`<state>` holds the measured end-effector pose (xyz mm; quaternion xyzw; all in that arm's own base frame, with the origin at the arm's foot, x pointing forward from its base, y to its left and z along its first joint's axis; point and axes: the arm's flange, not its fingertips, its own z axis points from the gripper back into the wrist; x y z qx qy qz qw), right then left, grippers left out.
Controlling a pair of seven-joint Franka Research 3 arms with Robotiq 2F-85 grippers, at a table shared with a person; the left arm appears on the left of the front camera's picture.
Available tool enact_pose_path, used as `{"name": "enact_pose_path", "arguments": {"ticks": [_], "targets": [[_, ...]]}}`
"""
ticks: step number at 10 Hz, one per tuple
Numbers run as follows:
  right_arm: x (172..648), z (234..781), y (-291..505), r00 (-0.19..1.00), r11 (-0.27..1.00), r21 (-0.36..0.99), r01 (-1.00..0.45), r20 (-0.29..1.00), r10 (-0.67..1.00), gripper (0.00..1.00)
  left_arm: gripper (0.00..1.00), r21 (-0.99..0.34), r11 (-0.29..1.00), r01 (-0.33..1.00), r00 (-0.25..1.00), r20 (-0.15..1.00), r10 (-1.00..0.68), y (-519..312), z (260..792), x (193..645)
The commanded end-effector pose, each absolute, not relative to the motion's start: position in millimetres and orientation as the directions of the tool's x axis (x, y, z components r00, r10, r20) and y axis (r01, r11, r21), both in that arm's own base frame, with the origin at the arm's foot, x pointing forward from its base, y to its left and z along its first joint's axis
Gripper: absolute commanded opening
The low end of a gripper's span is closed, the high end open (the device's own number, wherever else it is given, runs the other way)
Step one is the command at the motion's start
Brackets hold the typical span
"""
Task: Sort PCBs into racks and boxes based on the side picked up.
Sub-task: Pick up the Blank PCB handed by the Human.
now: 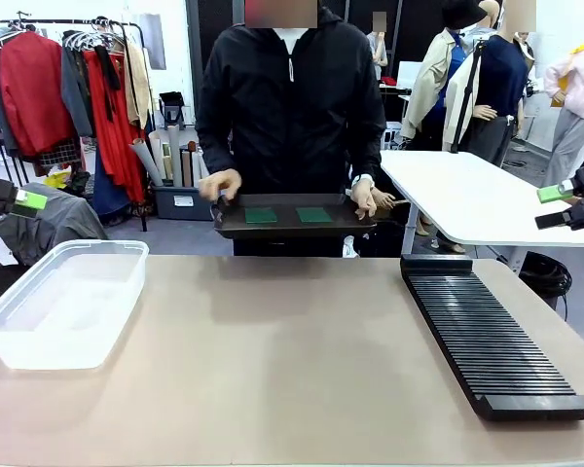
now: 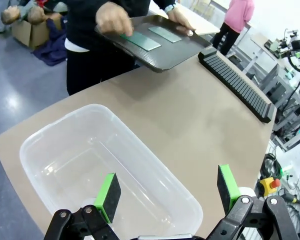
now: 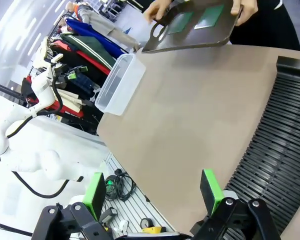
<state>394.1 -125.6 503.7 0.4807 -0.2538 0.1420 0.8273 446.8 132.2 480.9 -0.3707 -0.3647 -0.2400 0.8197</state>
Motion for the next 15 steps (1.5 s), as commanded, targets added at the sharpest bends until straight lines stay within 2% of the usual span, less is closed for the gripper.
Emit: {"name": "enact_pose_path", "arguments": {"ticks": [1, 5, 6, 15], "targets": [[394.6, 504.4, -126.5, 0.824, 0.481, 0.722, -0.497, 0.566, 0.002, 1.00, 1.00, -0.490, 0.612, 0.621, 0.661, 0.747, -0.073, 132.9, 487.8, 447.5], [393.9, 505.0, -125.3, 0.802, 0.487, 0.703, -0.518, 0.597, -0.008, 1.00, 1.00, -0.530, 0.617, 0.581, 0.695, 0.718, -0.039, 137.3, 487.7, 447.8], [394.4, 502.5, -125.1, 0.832, 0.493, 0.726, -0.480, 0.555, -0.007, 1.00, 1.00, -0.507, 0.622, 0.597, 0.681, 0.729, -0.059, 135.2, 482.5, 446.5], [394.4, 502.5, -125.1, 0.832, 0.493, 0.726, -0.480, 0.555, -0.007, 1.00, 1.00, -0.507, 0.622, 0.597, 0.681, 0.729, -0.059, 135.2, 482.5, 446.5]]}}
